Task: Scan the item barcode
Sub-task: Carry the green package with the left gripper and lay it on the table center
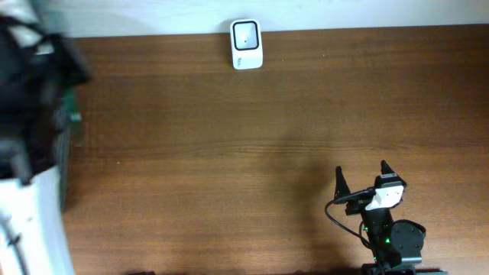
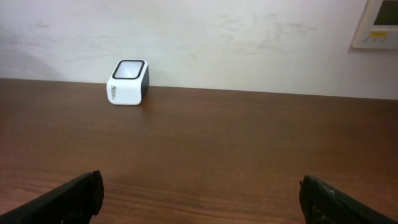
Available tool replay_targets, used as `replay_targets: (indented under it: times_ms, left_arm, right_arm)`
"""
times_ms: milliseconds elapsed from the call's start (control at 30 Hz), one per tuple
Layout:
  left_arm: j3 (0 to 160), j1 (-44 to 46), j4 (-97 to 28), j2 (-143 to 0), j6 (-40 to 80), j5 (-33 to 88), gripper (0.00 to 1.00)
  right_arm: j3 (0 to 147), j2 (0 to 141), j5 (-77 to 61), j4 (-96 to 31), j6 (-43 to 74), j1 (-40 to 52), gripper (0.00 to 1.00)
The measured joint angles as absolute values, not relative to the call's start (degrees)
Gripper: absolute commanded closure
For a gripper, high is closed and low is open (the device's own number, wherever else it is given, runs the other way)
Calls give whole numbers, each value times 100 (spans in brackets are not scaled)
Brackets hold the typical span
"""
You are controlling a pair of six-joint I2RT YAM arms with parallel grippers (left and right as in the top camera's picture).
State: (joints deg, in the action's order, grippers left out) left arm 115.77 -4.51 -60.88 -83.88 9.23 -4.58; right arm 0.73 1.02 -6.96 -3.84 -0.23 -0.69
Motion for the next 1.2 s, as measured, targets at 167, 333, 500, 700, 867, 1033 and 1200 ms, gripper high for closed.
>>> replay_targets:
  times_ms: [167,333,500,700,867,1033,1200]
  left_arm:
    - [10890,829,-6619,-9345,1162,-432,100]
    - [10328,1885,-6335,-10667,2567,-399,100]
    - [10328,2836,-5618,-11579,3334,-207,100]
    - [10326,3557,-5286,-12132,3935,-130,100]
    - [10326,3854,-5284,-12265,4941,-663,100]
    - [10328,4239,-5048,-12582,5579,-1013,29]
    - [10328,4289,-4676,-12634,5616,-1041,1]
  right_arm:
    - [73,102,-698,-381,-23,-69,2]
    - [73,102,-696,-384,-21,-69,2]
    - [73,102,-698,-381,-19,-69,2]
    - [73,102,-698,-381,-23,-69,2]
    - [73,102,-698,-381,-19,-69,2]
    - [73,102,-698,-381,-23,-69,2]
    - [73,102,-698,-384,-23,-69,2]
